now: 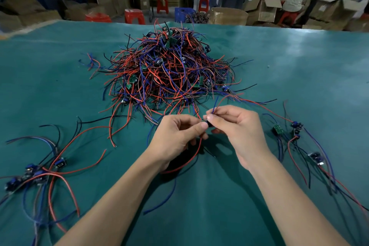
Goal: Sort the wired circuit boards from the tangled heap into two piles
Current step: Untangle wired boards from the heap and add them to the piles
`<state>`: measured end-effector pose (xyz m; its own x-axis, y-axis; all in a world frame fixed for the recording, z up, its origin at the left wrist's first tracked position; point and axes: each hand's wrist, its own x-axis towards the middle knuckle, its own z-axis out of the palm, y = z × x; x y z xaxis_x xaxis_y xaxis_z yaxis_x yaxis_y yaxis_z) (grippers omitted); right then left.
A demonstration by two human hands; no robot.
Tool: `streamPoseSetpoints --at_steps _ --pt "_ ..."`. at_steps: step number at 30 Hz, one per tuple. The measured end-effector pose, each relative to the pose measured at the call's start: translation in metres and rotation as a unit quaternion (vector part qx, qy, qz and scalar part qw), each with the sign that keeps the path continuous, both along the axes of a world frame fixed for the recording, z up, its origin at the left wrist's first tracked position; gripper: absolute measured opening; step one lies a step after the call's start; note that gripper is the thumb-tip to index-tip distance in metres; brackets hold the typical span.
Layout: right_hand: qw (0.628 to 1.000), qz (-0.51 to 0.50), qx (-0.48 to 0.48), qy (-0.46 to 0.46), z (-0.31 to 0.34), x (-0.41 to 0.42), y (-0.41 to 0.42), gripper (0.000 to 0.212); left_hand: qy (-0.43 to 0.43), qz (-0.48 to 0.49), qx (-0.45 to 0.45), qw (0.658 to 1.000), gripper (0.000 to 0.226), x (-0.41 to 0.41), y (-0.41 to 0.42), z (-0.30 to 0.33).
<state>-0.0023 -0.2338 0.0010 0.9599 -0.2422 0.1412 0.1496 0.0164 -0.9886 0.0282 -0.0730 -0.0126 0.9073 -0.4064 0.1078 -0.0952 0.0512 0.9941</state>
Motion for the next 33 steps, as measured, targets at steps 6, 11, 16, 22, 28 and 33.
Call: streamPoseSetpoints --at_steps 6,11,16,22,28,33 --pt "0.999 -0.024 -0.036 -0.015 0.000 0.000 -0.008 0.013 0.020 -0.037 0.016 0.999 0.013 0.000 0.002 0.002" --pt "0.991 -0.083 -0.101 -0.038 -0.001 0.002 -0.014 0.020 0.011 -0.042 0.029 0.999 0.013 0.001 0.003 0.002" --pt "0.969 -0.231 -0.013 -0.083 0.008 0.004 -0.043 0.022 0.008 -0.060 0.026 0.998 0.013 0.001 0.001 0.000" --pt "0.906 -0.395 0.127 -0.082 0.014 0.001 -0.071 0.017 0.021 -0.002 -0.015 1.000 0.011 0.002 0.002 -0.001" --pt "0.991 -0.087 -0.097 0.031 -0.003 -0.002 -0.014 0.014 0.023 0.005 -0.050 0.998 0.015 0.002 0.001 -0.001" --pt "0.987 -0.050 -0.154 -0.012 0.000 -0.006 0.007 0.003 0.004 -0.067 0.006 0.998 0.021 0.001 0.004 0.001"
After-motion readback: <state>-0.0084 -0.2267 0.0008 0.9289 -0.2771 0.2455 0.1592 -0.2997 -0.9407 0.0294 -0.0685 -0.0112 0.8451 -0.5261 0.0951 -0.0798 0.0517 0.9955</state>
